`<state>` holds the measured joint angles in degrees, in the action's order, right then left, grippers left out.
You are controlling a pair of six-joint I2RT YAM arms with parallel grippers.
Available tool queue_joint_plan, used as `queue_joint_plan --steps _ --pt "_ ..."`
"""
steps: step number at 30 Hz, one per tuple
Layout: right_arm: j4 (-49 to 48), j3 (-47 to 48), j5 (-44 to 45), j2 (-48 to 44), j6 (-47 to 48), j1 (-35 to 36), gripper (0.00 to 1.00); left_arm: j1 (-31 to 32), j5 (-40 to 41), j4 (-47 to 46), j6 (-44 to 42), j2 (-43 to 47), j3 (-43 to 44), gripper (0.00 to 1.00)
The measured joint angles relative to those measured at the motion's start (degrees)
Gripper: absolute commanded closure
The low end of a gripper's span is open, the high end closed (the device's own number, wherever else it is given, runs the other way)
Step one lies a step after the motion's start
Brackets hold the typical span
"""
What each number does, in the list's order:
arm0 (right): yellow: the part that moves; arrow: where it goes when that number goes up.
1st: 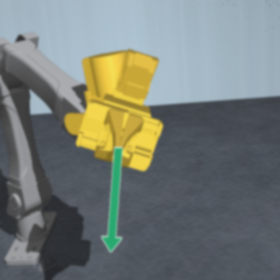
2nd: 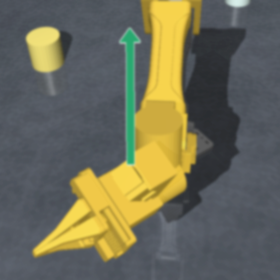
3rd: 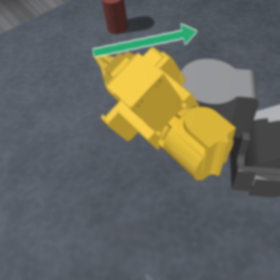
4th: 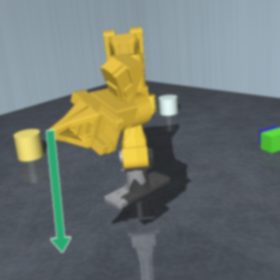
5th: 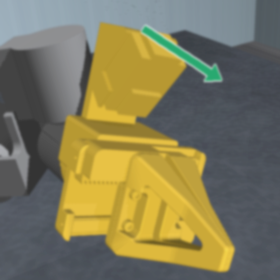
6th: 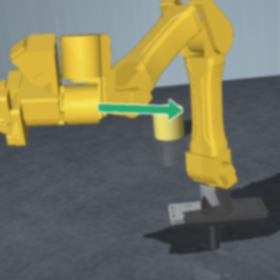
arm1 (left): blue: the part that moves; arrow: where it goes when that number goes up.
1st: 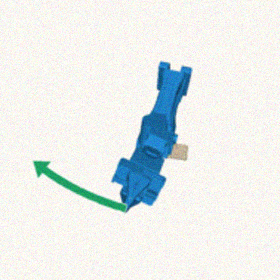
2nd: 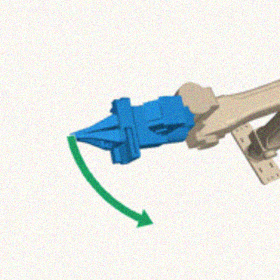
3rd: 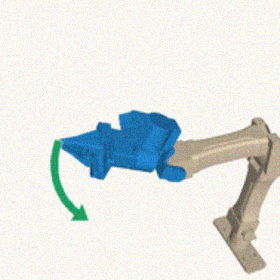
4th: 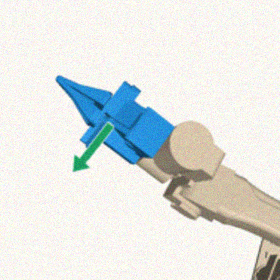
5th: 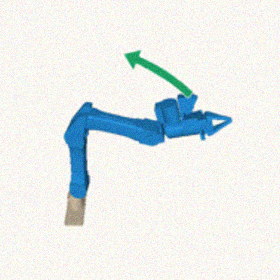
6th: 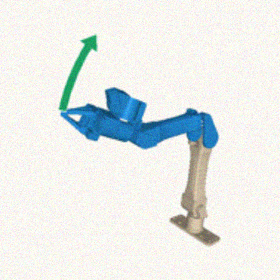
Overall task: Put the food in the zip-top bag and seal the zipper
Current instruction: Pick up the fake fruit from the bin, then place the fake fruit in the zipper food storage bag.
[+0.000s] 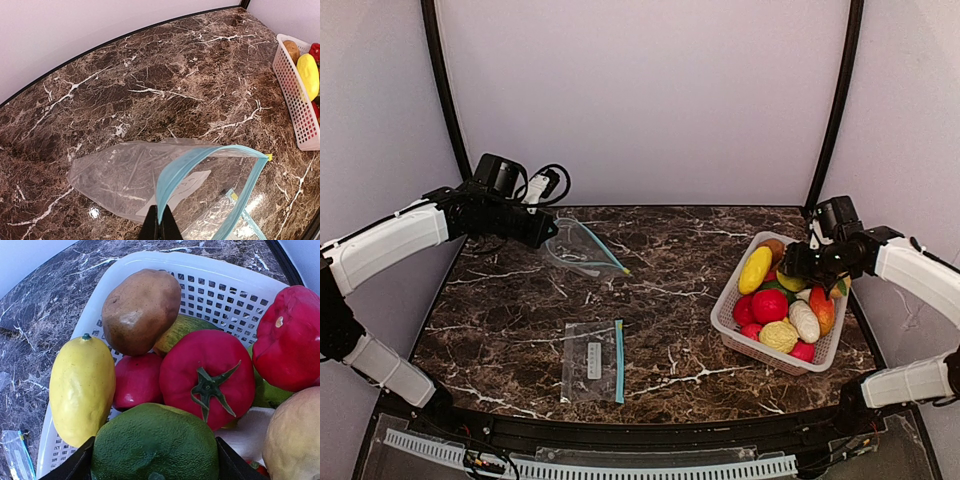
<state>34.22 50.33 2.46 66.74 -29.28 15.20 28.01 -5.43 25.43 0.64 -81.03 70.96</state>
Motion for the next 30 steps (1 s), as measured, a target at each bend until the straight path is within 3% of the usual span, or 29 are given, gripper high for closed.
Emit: queue_joint_plan --steps 12,21,30 --pt "4.5 8.0 -2.1 -7.0 1.8 2.3 0.39 0.0 -5.4 -0.1 0.1 0.0 0.0 0.99" --pt "0.4 13.0 -7.8 -7.7 3.2 17.2 0.40 0.1 -18.6 -4.7 4.2 0.0 -1.9 0.99" --pt "-9.3 18.3 -13.4 2.7 3.8 32.7 0.40 1.2 -26.5 -7.0 8.3 -3.3 -2.2 0.99"
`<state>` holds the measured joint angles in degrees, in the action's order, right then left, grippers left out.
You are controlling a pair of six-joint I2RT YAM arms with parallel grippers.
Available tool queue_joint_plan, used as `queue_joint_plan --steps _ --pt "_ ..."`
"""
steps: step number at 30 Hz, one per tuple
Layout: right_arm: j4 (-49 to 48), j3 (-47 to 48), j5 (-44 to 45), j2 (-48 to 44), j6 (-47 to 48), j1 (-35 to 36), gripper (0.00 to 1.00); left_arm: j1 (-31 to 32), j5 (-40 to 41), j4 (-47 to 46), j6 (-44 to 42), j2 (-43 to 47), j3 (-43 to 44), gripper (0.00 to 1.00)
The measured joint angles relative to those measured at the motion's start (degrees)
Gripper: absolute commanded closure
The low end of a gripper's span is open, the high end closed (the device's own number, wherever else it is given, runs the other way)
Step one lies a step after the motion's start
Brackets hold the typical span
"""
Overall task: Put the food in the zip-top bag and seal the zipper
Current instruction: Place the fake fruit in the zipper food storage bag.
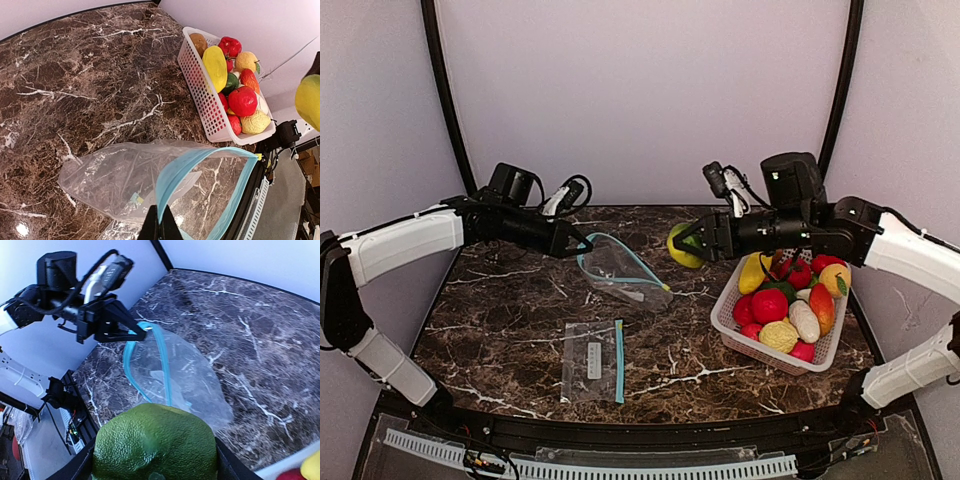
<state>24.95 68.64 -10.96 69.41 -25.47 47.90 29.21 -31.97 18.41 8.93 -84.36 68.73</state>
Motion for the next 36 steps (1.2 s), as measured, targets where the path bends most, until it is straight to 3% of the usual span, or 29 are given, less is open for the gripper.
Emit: queue_joint_plan --steps 7,15,23,36 --pt "-5.8 7.0 -3.0 11.6 0.9 7.5 0.40 0.0 -0.7 1.1 0.3 -2.3 0.0 0.99" --pt "-8.7 15.5 -5.2 23.5 1.3 9.5 0.39 0.3 -1.1 1.4 0.3 -2.3 0.0 0.99" --pt "-5.8 22.5 -4.0 31.6 0.9 9.5 0.38 0.7 -1.2 1.8 0.3 -2.3 0.1 0.99" --pt "1.7 27.5 1.6 36.4 -1.0 9.5 0.34 0.7 -1.1 1.9 0.1 -2.4 0.3 0.99"
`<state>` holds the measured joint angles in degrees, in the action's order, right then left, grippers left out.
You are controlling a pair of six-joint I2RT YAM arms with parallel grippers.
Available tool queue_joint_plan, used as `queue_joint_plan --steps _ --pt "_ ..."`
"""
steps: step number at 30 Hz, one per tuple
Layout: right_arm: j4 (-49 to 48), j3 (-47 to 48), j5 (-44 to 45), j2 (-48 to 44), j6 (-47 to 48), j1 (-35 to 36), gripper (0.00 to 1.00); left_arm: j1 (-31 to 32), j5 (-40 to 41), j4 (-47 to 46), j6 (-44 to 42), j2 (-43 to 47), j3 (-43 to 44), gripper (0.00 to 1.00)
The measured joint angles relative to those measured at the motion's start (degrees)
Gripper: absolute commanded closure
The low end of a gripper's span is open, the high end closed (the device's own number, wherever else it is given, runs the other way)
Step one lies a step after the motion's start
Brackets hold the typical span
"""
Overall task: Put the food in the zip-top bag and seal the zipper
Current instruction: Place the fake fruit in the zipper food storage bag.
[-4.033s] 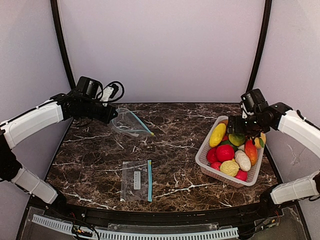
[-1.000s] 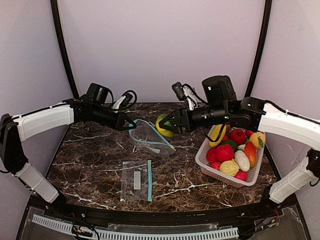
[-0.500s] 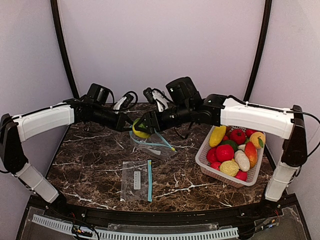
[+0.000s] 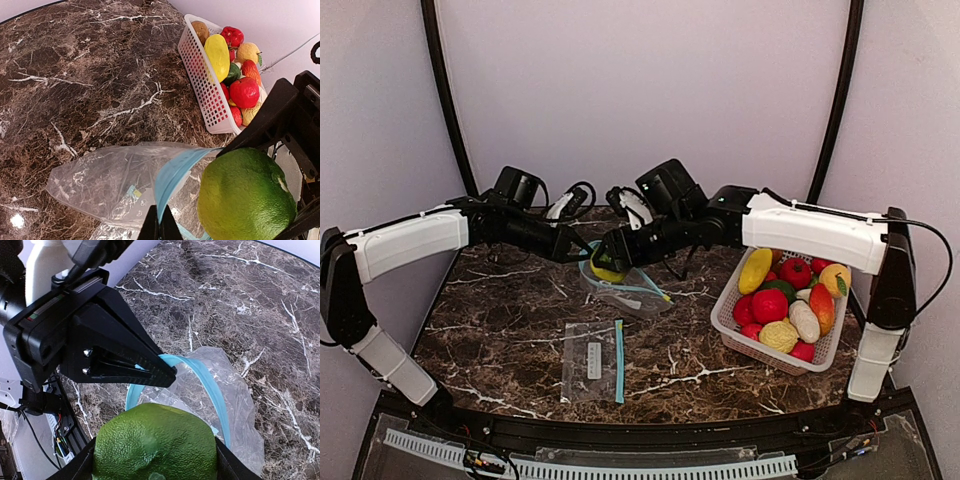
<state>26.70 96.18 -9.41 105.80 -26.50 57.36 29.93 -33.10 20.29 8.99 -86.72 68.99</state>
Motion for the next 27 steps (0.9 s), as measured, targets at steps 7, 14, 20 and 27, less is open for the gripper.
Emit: queue_joint_plan --steps 7,14,20,27 --pt "2.4 1.8 3.3 1.9 -1.4 0.0 0.31 0.5 0.0 0.1 -0.4 -0.9 0.2 0.99" --pt "4.0 2.9 5.3 3.6 -2.3 0.0 0.24 0.6 0.0 0.8 -0.8 -1.2 0.2 0.99" --pt "4.7 3.5 6.1 4.0 -2.7 -0.1 0.20 0.6 0.1 1.0 -0.9 -1.2 0.3 0.99" --pt "4.9 3.6 6.4 4.0 -2.7 -0.2 0.21 0.6 0.2 1.3 -0.9 -1.4 0.3 0.99"
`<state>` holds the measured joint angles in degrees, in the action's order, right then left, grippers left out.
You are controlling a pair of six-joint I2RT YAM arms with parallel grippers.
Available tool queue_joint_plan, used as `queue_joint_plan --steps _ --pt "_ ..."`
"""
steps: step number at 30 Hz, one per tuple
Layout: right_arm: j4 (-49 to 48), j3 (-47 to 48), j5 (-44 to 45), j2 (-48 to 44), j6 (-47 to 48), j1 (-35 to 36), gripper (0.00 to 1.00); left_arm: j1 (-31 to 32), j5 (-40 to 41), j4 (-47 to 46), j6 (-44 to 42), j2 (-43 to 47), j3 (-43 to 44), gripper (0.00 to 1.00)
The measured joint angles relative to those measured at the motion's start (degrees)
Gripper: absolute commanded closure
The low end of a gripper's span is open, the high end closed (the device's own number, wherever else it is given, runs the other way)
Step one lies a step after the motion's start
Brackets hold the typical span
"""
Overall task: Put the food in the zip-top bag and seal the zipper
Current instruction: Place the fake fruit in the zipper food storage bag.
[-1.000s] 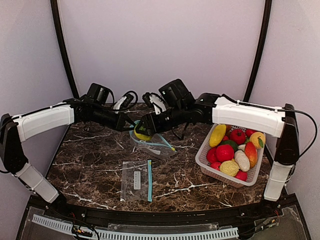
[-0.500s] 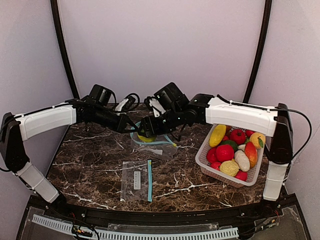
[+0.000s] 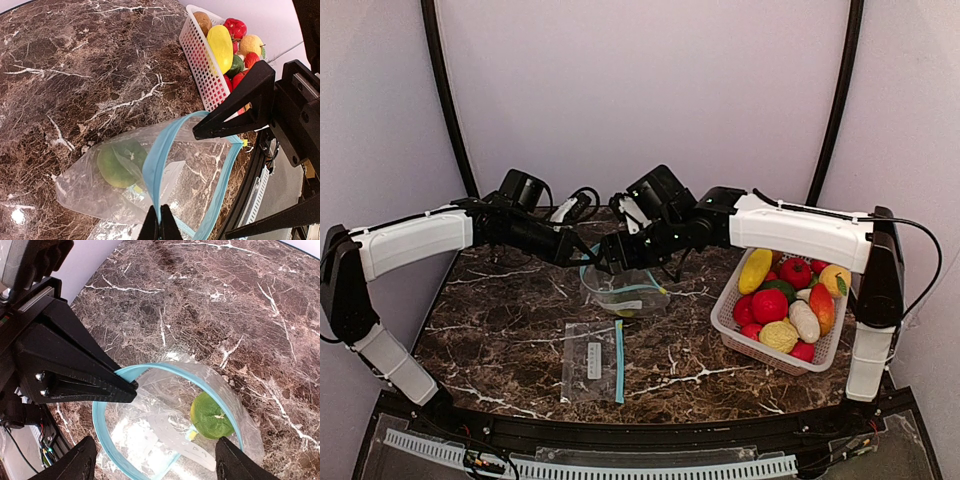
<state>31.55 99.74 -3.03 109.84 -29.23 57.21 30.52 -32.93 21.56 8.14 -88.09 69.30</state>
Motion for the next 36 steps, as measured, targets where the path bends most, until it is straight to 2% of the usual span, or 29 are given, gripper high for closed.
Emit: queue_joint_plan --steps 8,11,19,23,28,36 --pt "-0.3 0.0 -1.8 0.0 1.3 0.0 0.20 0.0 0.6 0.0 0.0 0.0 0.0 0.99" --pt "-2.1 -1.1 -4.0 -0.9 2.5 0.0 0.17 0.0 1.0 0.0 0.0 0.0 0.0 0.99" --pt "-5.9 -9.6 -6.1 -13.0 6.7 -0.3 0.08 0.0 2.2 0.0 0.0 0.0 0.0 0.99" --pt "-5.7 -14.4 -3.2 -21.7 7.7 -1.7 0.02 0.0 2.8 0.0 -0.2 0.0 0.0 0.99" --pt "-1.2 -20.3 4.0 -31.2 7.1 -5.4 0.01 0.0 3.8 0.6 -0.5 0.0 0.1 0.99" --pt "9.7 -28.5 12.4 -38.6 2.2 -13.2 0.01 0.0 4.2 1.0 -0.9 0.0 0.1 0.99"
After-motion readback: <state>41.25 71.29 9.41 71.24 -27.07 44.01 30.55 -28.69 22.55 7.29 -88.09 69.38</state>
